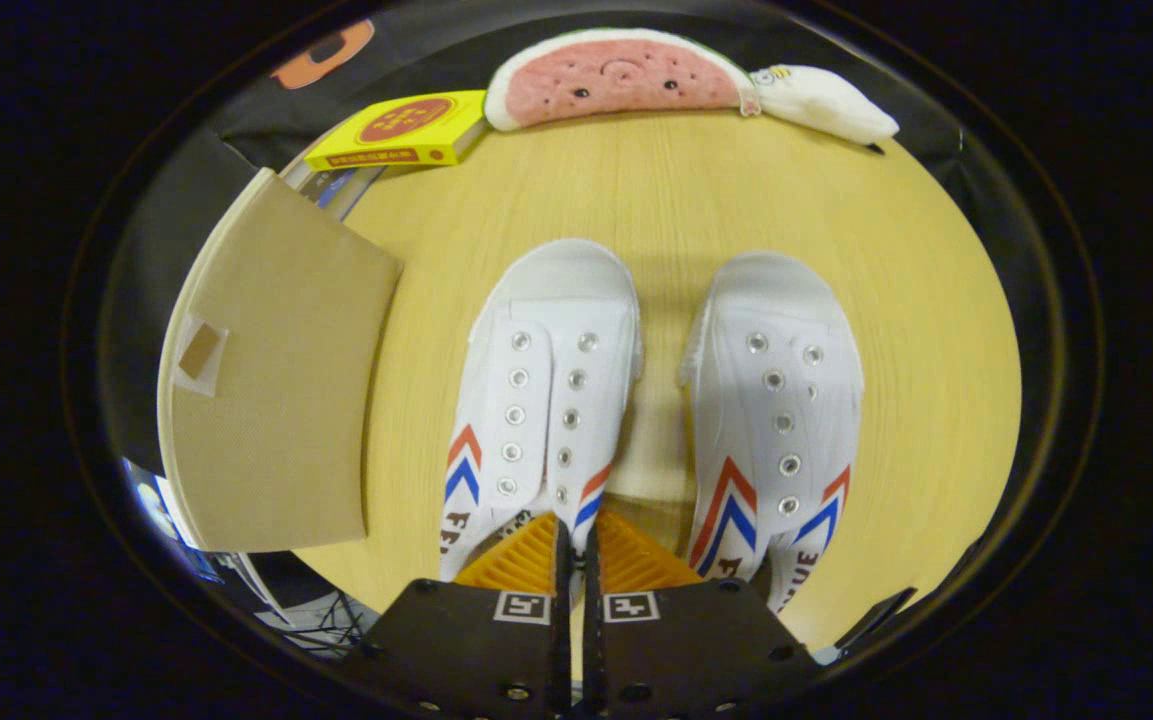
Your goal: Open the storage box then place both shoes into the box .Put the left shoe in first, then the right shoe, with the right side of both shoes facing outward in a uniform manner.
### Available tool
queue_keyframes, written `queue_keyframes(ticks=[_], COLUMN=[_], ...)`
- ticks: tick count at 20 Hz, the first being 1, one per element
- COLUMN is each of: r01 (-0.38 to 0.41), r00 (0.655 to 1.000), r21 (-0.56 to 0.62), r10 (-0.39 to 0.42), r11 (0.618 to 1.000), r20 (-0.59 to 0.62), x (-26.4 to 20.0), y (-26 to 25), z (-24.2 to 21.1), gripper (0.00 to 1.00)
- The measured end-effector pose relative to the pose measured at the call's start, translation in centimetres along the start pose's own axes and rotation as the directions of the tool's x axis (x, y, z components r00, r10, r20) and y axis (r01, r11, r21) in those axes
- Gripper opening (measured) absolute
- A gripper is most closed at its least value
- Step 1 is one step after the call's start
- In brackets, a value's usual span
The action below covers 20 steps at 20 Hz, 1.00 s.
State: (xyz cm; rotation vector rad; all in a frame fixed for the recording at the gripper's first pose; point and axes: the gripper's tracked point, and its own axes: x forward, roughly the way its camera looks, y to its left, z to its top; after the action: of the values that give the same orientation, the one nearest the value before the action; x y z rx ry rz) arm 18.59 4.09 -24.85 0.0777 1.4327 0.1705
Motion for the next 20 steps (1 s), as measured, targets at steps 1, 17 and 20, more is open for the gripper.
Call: queue_keyframes(ticks=[1,17,20], r01=[-0.023,-0.145,-0.173], r00=[1.0,0.971,0.952], r21=[0.006,-0.022,-0.061], r10=[0.023,0.147,0.183], r11=[1.0,0.989,0.983], r20=[-0.019,0.189,0.246], x=[-0.2,-14.1,-17.9], y=[0.0,5.4,9.8], z=[-0.2,1.6,2.5], gripper=[0.04,0.0,0.0])
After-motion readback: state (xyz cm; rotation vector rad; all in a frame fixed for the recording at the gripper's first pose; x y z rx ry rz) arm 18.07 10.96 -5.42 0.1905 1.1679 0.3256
